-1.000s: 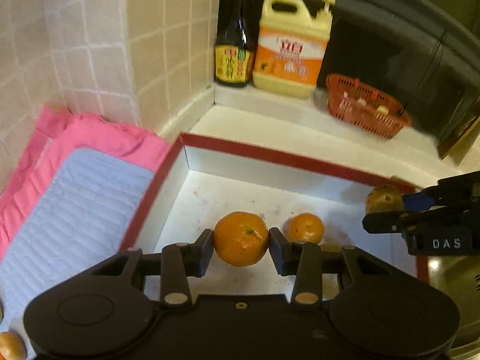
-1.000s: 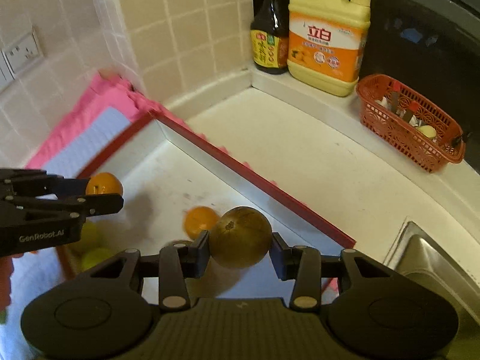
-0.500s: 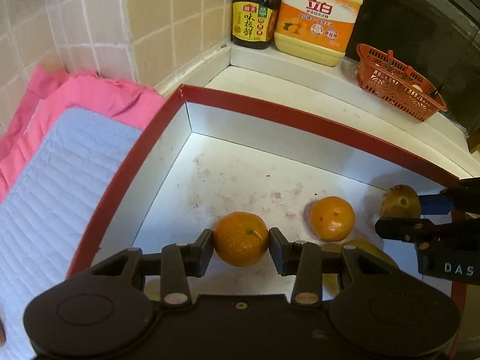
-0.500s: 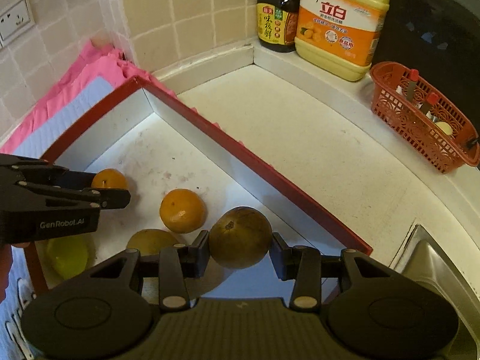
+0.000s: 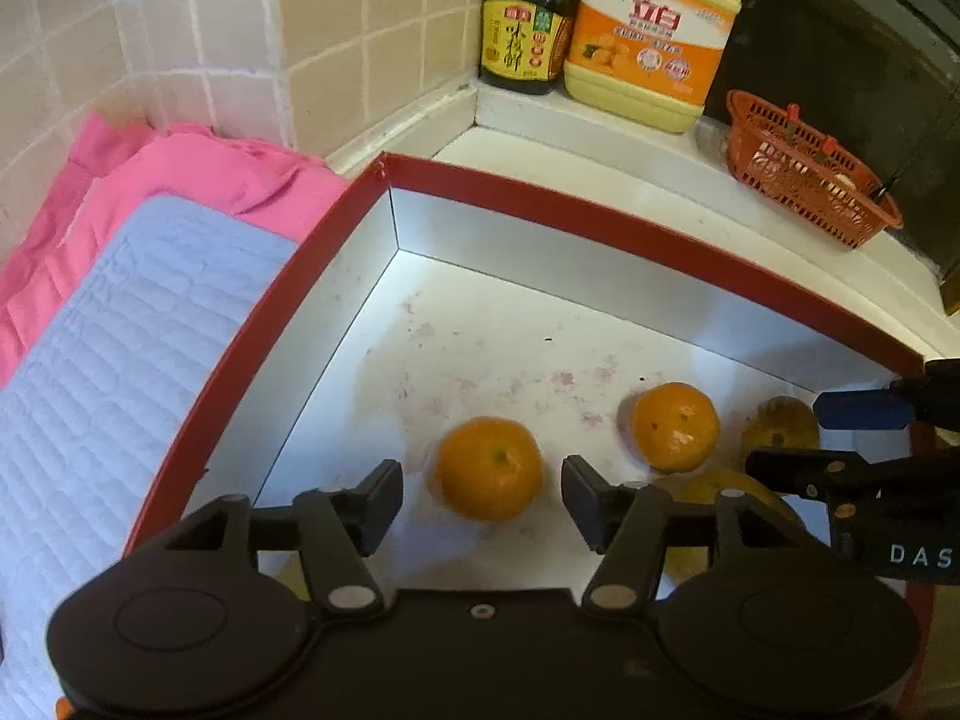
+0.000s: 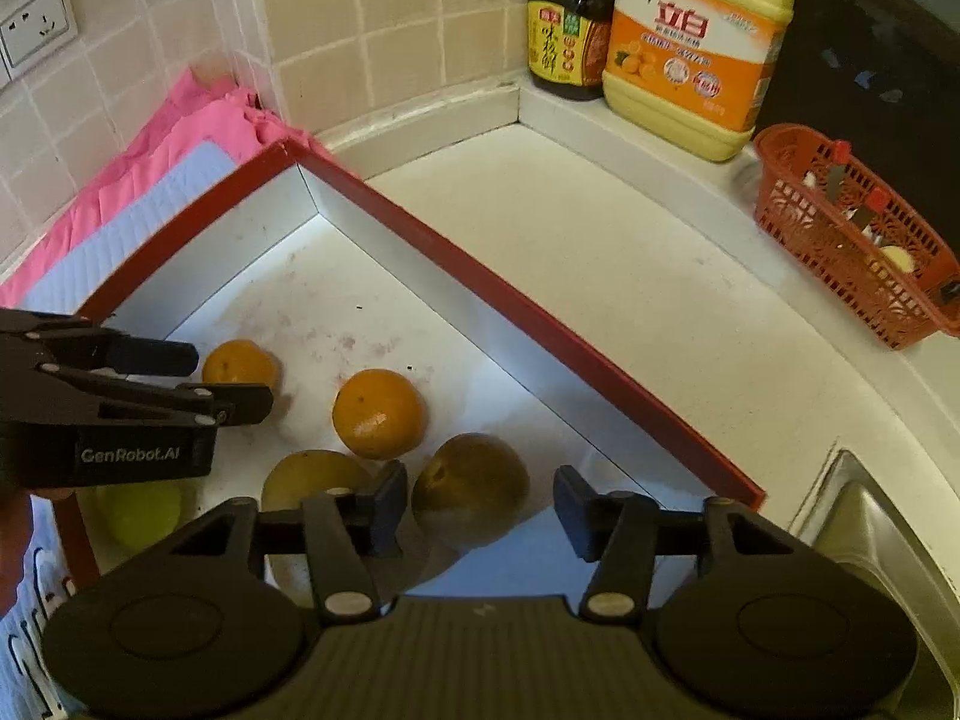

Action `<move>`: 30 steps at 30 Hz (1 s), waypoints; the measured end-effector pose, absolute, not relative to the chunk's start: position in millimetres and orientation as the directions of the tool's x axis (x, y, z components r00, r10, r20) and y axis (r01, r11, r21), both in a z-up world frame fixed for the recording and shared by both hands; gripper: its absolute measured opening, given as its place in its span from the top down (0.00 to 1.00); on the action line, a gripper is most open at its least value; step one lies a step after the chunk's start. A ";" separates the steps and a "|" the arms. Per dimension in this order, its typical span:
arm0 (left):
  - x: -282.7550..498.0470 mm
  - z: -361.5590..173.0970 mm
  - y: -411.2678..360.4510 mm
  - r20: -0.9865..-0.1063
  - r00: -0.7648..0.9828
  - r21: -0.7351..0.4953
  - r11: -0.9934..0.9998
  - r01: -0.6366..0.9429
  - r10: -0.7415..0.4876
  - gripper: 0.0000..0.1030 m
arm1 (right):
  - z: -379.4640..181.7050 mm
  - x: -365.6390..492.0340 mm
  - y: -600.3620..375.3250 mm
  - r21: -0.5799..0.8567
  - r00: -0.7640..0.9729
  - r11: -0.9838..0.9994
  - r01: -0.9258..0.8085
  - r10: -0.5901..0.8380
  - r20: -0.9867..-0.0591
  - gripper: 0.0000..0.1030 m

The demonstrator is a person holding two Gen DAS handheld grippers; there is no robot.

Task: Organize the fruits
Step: 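Open the left gripper to drop the mandarin while the right drops the kiwi, then move both grippers back to the fruits on the mat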

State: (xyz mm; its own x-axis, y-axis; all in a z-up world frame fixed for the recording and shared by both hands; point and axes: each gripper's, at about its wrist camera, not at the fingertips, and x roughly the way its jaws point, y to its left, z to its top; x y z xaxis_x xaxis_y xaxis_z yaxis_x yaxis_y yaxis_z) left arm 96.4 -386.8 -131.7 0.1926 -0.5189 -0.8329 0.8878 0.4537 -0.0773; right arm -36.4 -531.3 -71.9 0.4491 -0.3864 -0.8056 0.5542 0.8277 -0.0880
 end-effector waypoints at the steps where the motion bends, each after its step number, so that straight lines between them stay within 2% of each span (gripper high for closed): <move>1: 94.6 -128.4 -383.4 -0.828 0.202 -0.073 0.457 0.887 -0.523 0.26 | -68.6 -38.1 -529.3 -0.083 0.457 0.828 0.555 -0.386 -0.801 0.41; 8: 90.8 -100.5 -354.1 -0.788 0.231 -0.094 0.482 0.871 -0.571 0.24 | -41.2 -49.1 -509.9 -0.042 0.498 0.819 0.572 -0.388 -0.775 0.37; 10: 90.9 -90.8 -343.2 -0.773 0.249 -0.092 0.492 0.866 -0.583 0.24 | -29.0 -48.9 -502.0 -0.008 0.528 0.829 0.559 -0.363 -0.768 0.33; 12: 93.0 -81.7 -329.7 -0.761 0.271 -0.090 0.509 0.856 -0.590 0.24 | -15.1 -46.7 -491.5 0.015 0.560 0.835 0.550 -0.355 -0.748 0.20; 18: 101.1 -54.5 -279.1 -0.719 0.348 -0.093 0.579 0.810 -0.602 0.24 | 13.2 -29.0 -460.3 0.018 0.619 0.864 0.503 -0.346 -0.706 0.19; 22: 106.4 -25.8 -222.0 -0.666 0.420 -0.102 0.633 0.768 -0.617 0.23 | 29.4 -6.2 -433.1 0.010 0.662 0.899 0.438 -0.315 -0.680 0.19; 24: 109.0 -11.7 -188.4 -0.643 0.475 -0.087 0.674 0.734 -0.601 0.23 | 36.5 5.9 -417.0 0.020 0.690 0.916 0.400 -0.287 -0.665 0.15; 26: 109.7 0.0 -150.7 -0.621 0.531 -0.075 0.718 0.692 -0.577 0.22 | 39.2 19.5 -399.3 0.033 0.712 0.934 0.356 -0.248 -0.657 0.11; 30: 107.9 6.9 -77.3 -0.615 0.617 -0.046 0.803 0.594 -0.492 0.22 | 30.1 49.3 -359.9 0.052 0.730 0.963 0.265 -0.166 -0.663 0.10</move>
State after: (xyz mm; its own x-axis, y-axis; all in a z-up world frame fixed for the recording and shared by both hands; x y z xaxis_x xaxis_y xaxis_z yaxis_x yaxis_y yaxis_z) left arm 107.9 -77.3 6.9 0.6166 -0.4917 -0.6148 0.5940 0.8031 -0.0465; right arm 49.3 -359.9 30.1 0.7302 -0.1658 -0.6628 0.2655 0.9627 0.0516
